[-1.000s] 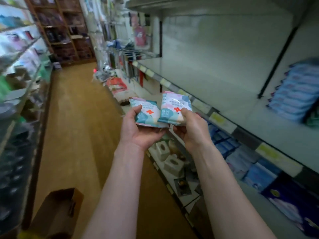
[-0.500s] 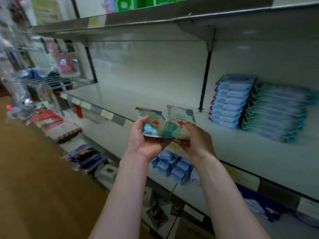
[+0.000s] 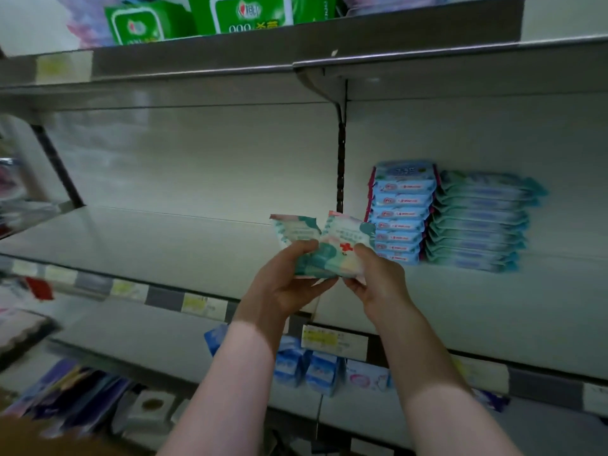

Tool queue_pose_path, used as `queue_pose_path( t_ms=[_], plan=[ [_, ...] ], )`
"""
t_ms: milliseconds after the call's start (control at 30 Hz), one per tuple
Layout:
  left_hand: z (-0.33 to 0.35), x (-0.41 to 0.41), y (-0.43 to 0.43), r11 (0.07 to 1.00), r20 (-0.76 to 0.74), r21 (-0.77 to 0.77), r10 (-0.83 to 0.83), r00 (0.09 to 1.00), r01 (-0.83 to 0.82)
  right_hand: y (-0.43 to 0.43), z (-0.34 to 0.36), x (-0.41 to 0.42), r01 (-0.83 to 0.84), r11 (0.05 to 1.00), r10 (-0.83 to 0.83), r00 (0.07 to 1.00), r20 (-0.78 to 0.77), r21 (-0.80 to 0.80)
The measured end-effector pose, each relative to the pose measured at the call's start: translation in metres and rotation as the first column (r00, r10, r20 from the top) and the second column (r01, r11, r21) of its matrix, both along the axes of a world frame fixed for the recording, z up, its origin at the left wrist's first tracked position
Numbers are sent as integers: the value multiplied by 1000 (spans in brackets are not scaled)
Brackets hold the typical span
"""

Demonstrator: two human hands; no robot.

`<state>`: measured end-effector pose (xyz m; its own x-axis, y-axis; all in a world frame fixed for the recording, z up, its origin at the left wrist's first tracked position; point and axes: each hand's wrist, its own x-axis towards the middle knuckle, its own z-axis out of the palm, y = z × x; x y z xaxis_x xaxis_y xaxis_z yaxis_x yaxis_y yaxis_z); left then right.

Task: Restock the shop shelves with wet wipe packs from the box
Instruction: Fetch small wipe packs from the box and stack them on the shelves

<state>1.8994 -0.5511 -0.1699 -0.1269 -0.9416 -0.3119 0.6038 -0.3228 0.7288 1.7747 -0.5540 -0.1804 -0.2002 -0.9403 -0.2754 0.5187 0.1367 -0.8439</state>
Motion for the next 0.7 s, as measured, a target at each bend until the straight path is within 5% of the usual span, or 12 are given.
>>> queue_pose_path(
  t_ms=[167,433,700],
  plan=[
    [-7,-9,-28,1000,80,-4,15,997,-15,-26,-4,7,9,999,-6,996,93,-30],
    [-3,2,-76,999,258,44,18,966,-30,-69,-2,-14,-139,989,144,985,-95,50],
    [7,33,-109,979,533,120,-204,821,165,-91,-8,-27,-190,978,203,958,-204,81]
  ],
)
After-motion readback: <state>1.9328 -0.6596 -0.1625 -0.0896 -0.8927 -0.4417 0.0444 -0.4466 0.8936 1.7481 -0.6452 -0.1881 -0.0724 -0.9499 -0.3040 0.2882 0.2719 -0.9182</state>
